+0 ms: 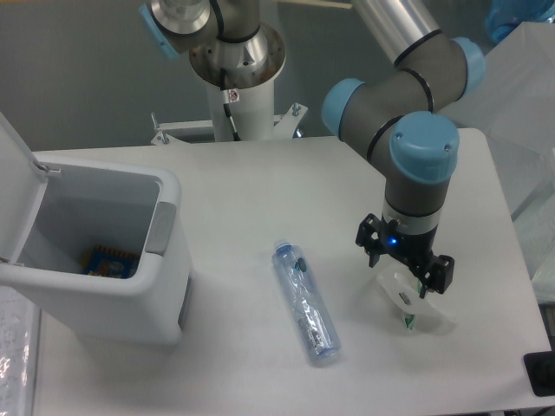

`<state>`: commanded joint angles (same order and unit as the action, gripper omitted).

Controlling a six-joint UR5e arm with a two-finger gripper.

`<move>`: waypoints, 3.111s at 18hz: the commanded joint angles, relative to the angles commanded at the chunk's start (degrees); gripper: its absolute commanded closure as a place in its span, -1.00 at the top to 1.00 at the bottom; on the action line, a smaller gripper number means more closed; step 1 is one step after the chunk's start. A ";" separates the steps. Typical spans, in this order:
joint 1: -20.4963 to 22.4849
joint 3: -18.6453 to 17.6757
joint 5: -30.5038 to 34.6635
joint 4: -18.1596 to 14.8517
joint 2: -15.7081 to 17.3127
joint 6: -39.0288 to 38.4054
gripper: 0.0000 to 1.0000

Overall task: Place the trash in the trash can
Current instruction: 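Lower the gripper onto the crumpled white wrapper and close on it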

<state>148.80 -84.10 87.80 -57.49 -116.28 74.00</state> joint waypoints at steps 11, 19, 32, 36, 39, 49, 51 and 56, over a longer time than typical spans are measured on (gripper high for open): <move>-0.09 -4.49 3.50 7.21 -0.17 -2.91 1.00; -0.44 -6.86 7.47 7.57 0.00 -15.62 1.00; -0.88 -8.01 7.91 8.27 -2.11 -27.07 1.00; -0.88 -7.39 8.52 8.44 -3.25 -28.20 0.91; -1.14 -6.25 9.92 8.88 -4.74 -31.63 0.55; -2.11 -3.44 12.92 8.97 -7.03 -39.63 -0.80; -2.37 -2.82 12.92 8.97 -7.03 -40.86 -1.00; -2.37 -2.82 12.66 8.97 -6.68 -41.05 -1.00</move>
<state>146.43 -86.92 100.46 -48.52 -122.96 32.96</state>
